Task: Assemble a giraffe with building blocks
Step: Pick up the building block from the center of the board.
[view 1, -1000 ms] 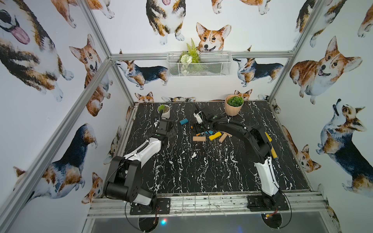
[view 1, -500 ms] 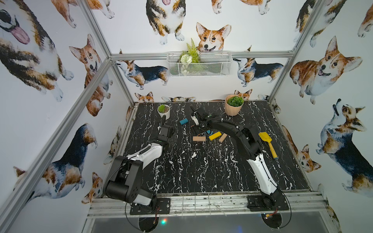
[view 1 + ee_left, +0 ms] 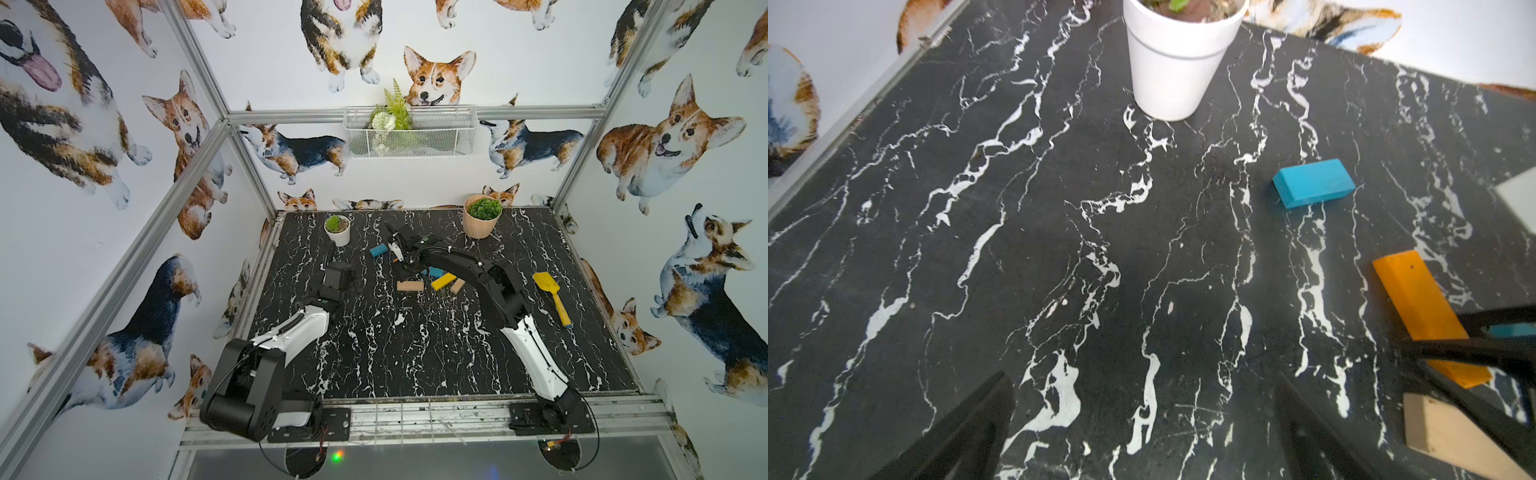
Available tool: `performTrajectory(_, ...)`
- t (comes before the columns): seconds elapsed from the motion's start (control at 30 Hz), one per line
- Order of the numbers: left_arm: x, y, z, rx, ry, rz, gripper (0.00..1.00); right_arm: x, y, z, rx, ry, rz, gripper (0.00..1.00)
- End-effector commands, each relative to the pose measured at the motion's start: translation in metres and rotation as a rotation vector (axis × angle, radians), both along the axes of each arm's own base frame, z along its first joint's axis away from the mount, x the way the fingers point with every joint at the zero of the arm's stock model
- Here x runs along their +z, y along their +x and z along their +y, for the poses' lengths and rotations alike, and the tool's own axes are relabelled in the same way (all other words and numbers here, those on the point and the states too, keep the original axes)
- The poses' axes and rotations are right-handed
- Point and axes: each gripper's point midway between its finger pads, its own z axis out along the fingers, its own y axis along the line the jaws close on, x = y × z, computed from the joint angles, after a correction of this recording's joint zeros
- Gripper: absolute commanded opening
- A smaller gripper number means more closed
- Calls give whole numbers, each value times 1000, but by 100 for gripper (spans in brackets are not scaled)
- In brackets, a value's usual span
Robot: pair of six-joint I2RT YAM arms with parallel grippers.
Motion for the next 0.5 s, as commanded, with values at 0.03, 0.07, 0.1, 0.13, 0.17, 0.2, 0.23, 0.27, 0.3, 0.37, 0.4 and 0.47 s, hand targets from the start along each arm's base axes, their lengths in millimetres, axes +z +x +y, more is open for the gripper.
performTrajectory(0.03, 7, 3, 10, 62, -8, -93, 100, -13, -17, -5, 15, -52, 42, 43)
performTrajectory(0.07, 8, 2, 10, 58, -6, -94, 100, -13, -19, -5, 12, -55, 42, 41)
performTrajectory(0.1, 9, 2, 10, 56, -2, -92, 100, -14, -22, -5, 9, -59, 40, 37)
performTrajectory(0.13, 11, 2, 10, 55, -2, -95, 100, -13, -22, -6, -2, -60, 36, 34)
performTrajectory(0.17, 11, 1, 10, 52, -2, -96, 100, -12, -22, -6, -14, -60, 34, 27)
performTrajectory(0.2, 13, 1, 10, 49, -4, -105, 100, -10, -21, -4, -27, -53, 32, 22)
performTrajectory(0.23, 13, 0, 9, 45, -5, -112, 100, -6, -17, -4, -53, -50, 23, 18)
performTrajectory(0.27, 13, -1, 10, 46, -5, -114, 100, -2, -12, -3, -74, -47, 7, 14)
performTrajectory(0.3, 14, -1, 9, 41, -7, -119, 100, 1, -7, -2, -84, -48, -12, 10)
performTrajectory(0.37, 14, -2, 9, 35, -11, -121, 100, 9, 6, 0, -105, -54, -57, 8)
performTrajectory(0.4, 14, -3, 8, 33, -11, -120, 100, 10, 12, 0, -110, -59, -71, 7)
performTrajectory(0.47, 13, -3, 7, 24, -14, -114, 100, 12, 22, 2, -116, -54, -79, 6)
